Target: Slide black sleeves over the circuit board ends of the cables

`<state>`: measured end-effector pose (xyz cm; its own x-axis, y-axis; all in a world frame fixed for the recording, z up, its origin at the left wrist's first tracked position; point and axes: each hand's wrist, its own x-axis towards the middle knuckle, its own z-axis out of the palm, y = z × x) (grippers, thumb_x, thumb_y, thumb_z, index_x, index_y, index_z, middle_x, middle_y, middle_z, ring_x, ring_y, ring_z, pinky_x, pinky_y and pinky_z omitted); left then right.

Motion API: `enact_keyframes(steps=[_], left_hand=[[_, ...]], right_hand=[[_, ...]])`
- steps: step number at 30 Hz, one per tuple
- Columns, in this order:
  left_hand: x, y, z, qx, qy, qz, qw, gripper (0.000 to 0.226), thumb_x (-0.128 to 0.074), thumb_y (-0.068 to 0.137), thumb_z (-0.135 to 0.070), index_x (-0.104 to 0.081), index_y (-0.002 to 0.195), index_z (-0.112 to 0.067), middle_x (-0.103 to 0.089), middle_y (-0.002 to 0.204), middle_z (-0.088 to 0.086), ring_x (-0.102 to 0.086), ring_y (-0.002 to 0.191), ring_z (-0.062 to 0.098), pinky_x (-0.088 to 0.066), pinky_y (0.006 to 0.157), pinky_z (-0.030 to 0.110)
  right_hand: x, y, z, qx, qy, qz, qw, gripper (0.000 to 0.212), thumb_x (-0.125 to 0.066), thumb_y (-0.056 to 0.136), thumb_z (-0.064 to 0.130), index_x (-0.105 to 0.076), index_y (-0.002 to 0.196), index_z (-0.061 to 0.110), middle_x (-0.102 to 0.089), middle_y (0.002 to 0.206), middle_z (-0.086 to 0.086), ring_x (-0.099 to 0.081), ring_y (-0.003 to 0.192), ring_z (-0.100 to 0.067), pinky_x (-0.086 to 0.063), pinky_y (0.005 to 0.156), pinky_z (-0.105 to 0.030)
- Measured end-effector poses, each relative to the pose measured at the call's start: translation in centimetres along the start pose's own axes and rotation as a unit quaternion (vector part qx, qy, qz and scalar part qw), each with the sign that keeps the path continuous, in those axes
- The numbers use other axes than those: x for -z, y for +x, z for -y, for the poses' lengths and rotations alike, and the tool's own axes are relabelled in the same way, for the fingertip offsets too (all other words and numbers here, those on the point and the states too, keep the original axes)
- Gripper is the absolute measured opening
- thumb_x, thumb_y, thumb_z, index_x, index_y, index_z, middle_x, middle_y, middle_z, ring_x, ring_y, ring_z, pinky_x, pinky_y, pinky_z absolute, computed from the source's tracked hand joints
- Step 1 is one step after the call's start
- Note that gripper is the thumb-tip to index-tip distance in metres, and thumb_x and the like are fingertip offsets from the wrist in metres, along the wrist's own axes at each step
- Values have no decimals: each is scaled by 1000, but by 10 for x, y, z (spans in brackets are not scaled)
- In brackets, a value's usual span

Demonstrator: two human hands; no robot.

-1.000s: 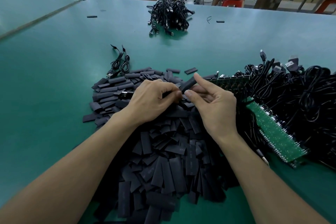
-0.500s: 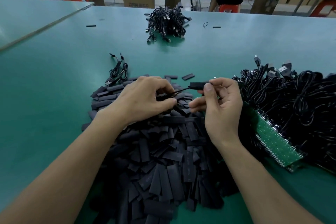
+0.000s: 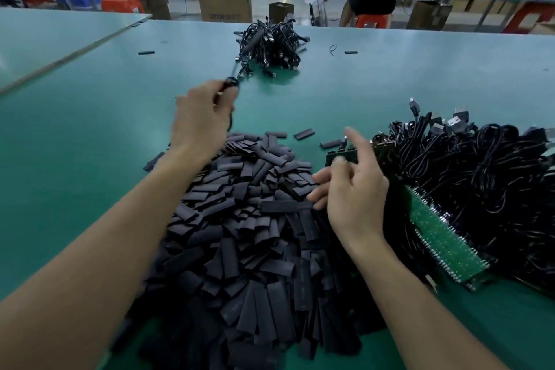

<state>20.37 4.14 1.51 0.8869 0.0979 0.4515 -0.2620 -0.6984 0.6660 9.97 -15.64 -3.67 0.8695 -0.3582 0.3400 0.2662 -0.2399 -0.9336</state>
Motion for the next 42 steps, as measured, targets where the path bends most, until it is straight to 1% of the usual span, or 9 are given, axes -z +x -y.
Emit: enact_keyframes(steps=[4,12,16,21,24,27,30,35,42], left_hand=[[-3,29,35,123,87,-4,989,35,-51,102,-38,-70,107,-8,-69,99,24,-62,96,43,-51,84,47],[-21,24,53,183,159,19,970,44,-58,99,-29,-50,141,-17,-53,138,17,-50,127,38,-41,106,51],[-27,2,10,-3,110,19,994,23,-61,97,-23,-67,119,-20,-64,120,8,-60,107,23,-52,95,40],[-30,-47,-47,-136,-137,329,925,35,-70,80,0,-69,109,-20,-72,100,-6,-65,97,4,-47,79,12],[-37,-62,-57,-123,-228,325,909,33,-63,77,10,-68,102,-10,-73,95,1,-67,82,5,-52,76,22],[-41,-68,-52,-92,-295,314,897,29,-58,82,20,-65,101,-1,-70,85,1,-66,73,5,-51,72,20],[-48,-73,-48,-79,-312,286,902,16,-66,89,10,-65,96,-3,-69,83,2,-63,75,4,-51,73,20],[-56,-74,-45,-64,-325,245,911,14,-71,89,0,-62,89,-11,-64,77,-3,-57,69,3,-45,65,16],[-57,-76,-47,-91,-305,209,925,10,-69,92,-5,-64,92,-14,-59,76,-4,-48,62,3,-39,55,23]], right_hand=[[-1,1,-3,22,-80,-6,997,25,-39,97,3,-52,111,19,-65,60,2,-61,43,-9,-46,43,-20],[-2,-3,-2,101,-72,-24,992,27,-34,91,8,-40,86,34,-62,56,6,-57,39,-10,-39,41,-15],[-3,-5,3,117,-46,-16,992,27,-36,91,9,-42,87,35,-67,72,8,-55,37,-12,-38,39,-16],[-4,-3,5,111,-43,-37,992,24,-38,89,12,-48,86,34,-63,61,-5,-54,34,-15,-39,39,-21],[-3,0,5,106,-57,-53,991,21,-39,85,22,-53,82,37,-57,56,0,-57,40,-24,-44,42,-35],[-2,1,4,113,-40,-47,992,22,-40,84,23,-60,84,34,-58,53,4,-53,35,-15,-41,41,-25],[0,2,2,107,-22,-50,993,23,-43,89,11,-62,90,24,-58,51,6,-51,31,-13,-39,39,-18],[-1,2,-2,99,-79,-51,991,16,-46,94,21,-54,103,32,-61,56,2,-56,40,-18,-47,45,-39],[1,4,-4,88,-83,-42,992,9,-43,94,25,-44,100,33,-60,54,-6,-54,41,-25,-44,43,-44]])
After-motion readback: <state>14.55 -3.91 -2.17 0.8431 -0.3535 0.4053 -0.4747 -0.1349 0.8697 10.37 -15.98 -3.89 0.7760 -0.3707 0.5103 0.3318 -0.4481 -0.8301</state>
